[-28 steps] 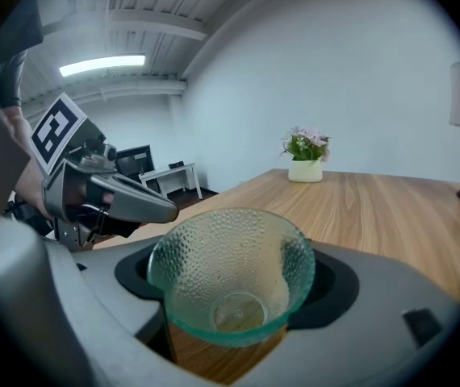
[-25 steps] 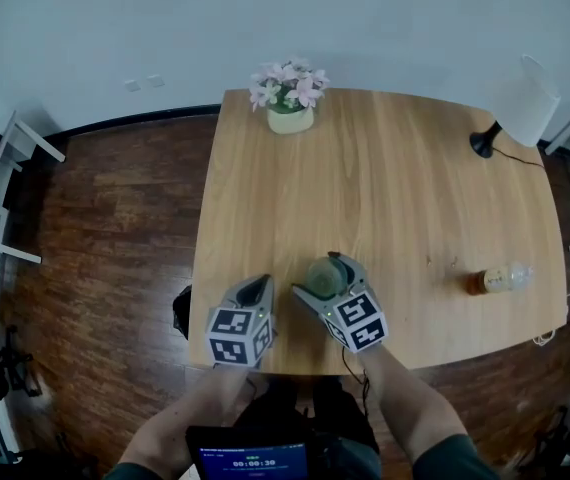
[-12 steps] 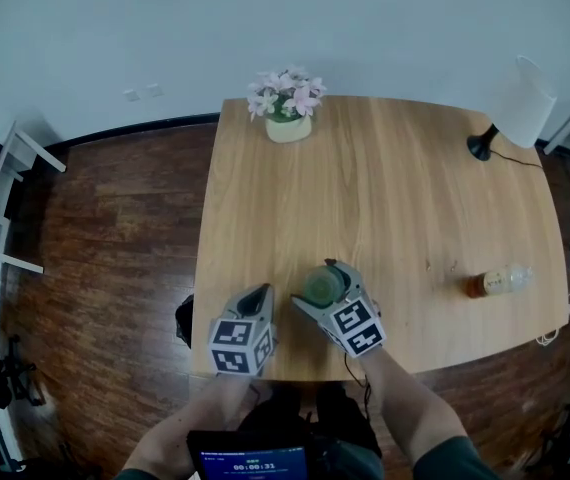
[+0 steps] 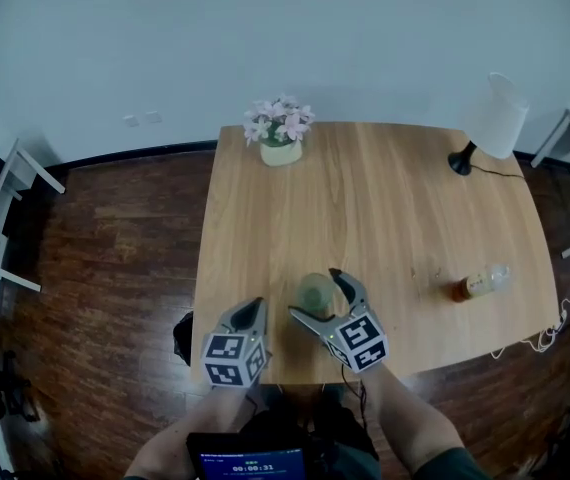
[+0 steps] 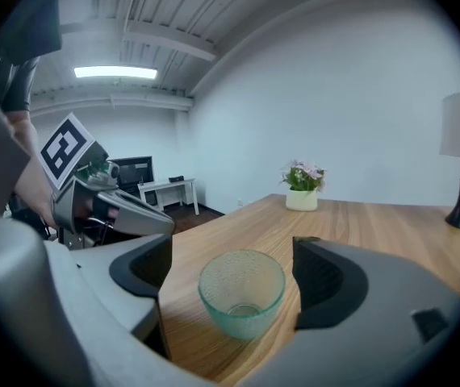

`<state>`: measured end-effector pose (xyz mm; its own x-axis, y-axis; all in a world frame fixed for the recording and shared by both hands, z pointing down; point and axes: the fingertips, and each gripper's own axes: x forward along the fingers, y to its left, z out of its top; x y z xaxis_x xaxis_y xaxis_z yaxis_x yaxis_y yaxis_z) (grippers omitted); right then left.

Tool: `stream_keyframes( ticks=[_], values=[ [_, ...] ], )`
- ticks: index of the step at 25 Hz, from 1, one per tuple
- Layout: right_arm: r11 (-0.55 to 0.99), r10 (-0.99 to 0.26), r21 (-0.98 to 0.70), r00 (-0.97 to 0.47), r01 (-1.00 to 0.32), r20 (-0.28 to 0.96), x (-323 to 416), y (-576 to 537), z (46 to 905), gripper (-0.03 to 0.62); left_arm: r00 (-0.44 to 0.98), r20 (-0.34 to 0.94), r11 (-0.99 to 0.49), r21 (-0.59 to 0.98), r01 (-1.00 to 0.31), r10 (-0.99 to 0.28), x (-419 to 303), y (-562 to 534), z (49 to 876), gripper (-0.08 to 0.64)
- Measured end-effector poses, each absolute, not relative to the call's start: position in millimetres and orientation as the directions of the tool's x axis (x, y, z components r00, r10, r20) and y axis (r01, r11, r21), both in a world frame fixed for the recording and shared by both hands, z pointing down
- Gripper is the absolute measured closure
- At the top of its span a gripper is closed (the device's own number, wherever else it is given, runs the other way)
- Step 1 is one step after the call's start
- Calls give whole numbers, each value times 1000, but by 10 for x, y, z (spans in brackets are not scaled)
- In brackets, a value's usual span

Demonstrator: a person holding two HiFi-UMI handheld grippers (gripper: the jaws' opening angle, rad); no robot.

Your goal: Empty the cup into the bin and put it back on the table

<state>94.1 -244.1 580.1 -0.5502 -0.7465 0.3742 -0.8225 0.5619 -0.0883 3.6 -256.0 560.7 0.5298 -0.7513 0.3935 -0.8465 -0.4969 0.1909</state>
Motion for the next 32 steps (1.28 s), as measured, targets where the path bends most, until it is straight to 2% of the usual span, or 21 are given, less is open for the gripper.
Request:
stream_keyframes(
  ticks=[3, 7, 8, 9, 10, 14, 16, 18, 20, 22, 23, 24, 32],
  values=[
    [561, -756, -68, -544, -825, 365, 935, -2347, 5640, 158, 509, 394, -486, 166, -858, -765, -21, -2482, 5519, 560],
    [551, -779, -63, -540, -832, 320, 935, -2196, 5371, 160, 531, 353, -500, 184, -846, -770, -42, -2353, 5335, 559],
    [558, -779, -58, -547, -828, 306, 936, -2147, 5297, 195, 532, 343, -500, 182, -846, -774, -49, -2336, 5282, 560],
    [569, -778, -52, -558, -821, 290, 931, -2096, 5212, 278, 530, 333, -501, 177, -847, -780, -57, -2320, 5225, 559],
    [579, -776, -44, -567, -814, 275, 924, -2050, 5121, 316, 530, 321, -503, 169, -847, -785, -60, -2303, 5165, 560],
    [595, -781, -22, -585, -803, 220, 958, -1896, 4758, 318, 567, 258, -546, 155, -824, -782, -11, -2192, 4895, 560],
    [606, -780, -16, -598, -795, 187, 991, -1811, 4561, 376, 601, 209, -572, 186, -799, -771, 0, -2121, 4744, 560],
    [612, -781, 5, -603, -791, 161, 1044, -1728, 4395, 386, 620, 157, -587, 210, -782, -769, -27, -2059, 4597, 560],
    [617, -781, 21, -609, -787, 139, 1100, -1645, 4248, 476, 620, 121, -589, 215, -779, -775, -77, -2018, 4485, 560],
    [622, -779, 17, -615, -783, 123, 1131, -1571, 4108, 479, 610, 96, -580, 222, -784, -787, -145, -1995, 4401, 560],
    [620, -781, 17, -614, -785, 115, 1148, -1546, 4056, 517, 604, 86, -574, 229, -786, -793, -183, -1982, 4359, 560],
    [616, -784, 19, -611, -788, 109, 1168, -1523, 4019, 591, 599, 74, -570, 235, -787, -797, -215, -1964, 4313, 560],
    [612, -785, 18, -604, -791, 135, 1226, -1332, 3874, 591, 646, -72, -646, 198, -737, -760, -235, -1740, 3786, 560]
  ],
)
